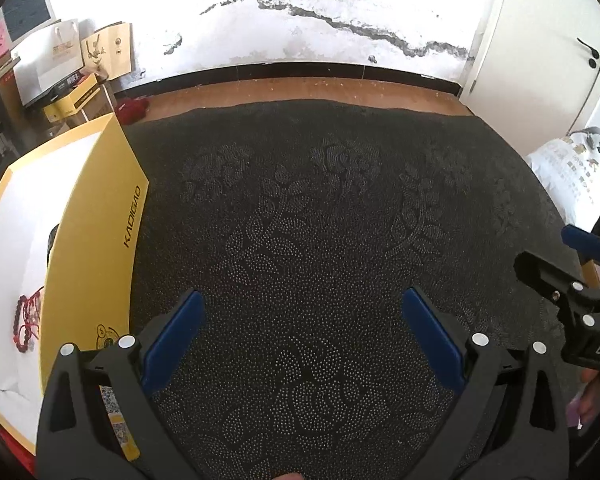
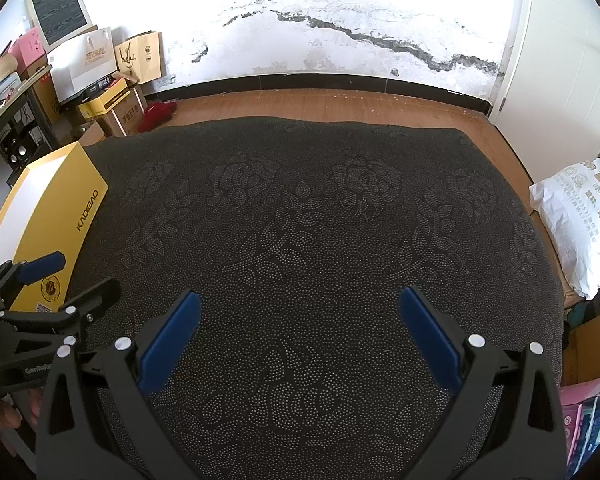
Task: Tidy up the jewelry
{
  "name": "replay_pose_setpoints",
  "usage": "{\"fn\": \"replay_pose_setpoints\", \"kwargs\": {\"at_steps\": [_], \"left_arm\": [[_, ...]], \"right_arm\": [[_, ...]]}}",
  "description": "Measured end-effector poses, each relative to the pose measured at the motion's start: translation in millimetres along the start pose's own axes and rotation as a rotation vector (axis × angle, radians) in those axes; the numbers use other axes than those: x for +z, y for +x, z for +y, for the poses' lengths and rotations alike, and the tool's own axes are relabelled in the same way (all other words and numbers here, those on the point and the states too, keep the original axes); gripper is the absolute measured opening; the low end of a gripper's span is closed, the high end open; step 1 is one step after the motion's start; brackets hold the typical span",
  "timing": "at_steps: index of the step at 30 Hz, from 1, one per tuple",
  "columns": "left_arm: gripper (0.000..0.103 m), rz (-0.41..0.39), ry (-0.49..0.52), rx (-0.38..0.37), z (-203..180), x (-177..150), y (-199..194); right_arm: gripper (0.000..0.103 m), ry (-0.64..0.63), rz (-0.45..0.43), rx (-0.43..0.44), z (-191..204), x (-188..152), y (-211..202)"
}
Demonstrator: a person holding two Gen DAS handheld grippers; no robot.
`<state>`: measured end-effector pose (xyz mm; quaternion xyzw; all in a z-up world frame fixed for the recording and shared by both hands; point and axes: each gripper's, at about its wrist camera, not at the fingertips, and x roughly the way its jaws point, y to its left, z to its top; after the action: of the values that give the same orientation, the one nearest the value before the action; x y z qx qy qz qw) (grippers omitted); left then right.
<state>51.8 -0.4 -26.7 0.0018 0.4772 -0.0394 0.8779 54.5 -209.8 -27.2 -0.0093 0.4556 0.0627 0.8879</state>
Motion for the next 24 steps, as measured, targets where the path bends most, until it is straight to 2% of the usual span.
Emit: {"fn": "replay_pose_setpoints", "kwargs": {"at_steps": [5, 13, 19, 24], "left_arm": [[0.097, 0.037, -0.022, -0.051, 0.9, 0.1, 5.1], [0.097, 0.029, -0.008, -0.040, -1.5, -1.7, 3.9], [0.097, -0.002, 0.014, 0.000, -4.9, -3.5, -0.4], [0.097, 0.010, 0.010, -0.013, -5.2, -3.6, 1.1]], "right_arm": [[0.096, -0.001, 0.001, 0.000, 0.2, 0.0, 0.3], [0.096, -0.003, 0.002, 0.000, 0.9, -0.5, 0.3], [0.096, -0.002, 0.000, 0.000, 1.5, 0.0, -0.2], [0.096, -0.004, 0.002, 0.001, 1.8, 0.5, 0.4]]}}
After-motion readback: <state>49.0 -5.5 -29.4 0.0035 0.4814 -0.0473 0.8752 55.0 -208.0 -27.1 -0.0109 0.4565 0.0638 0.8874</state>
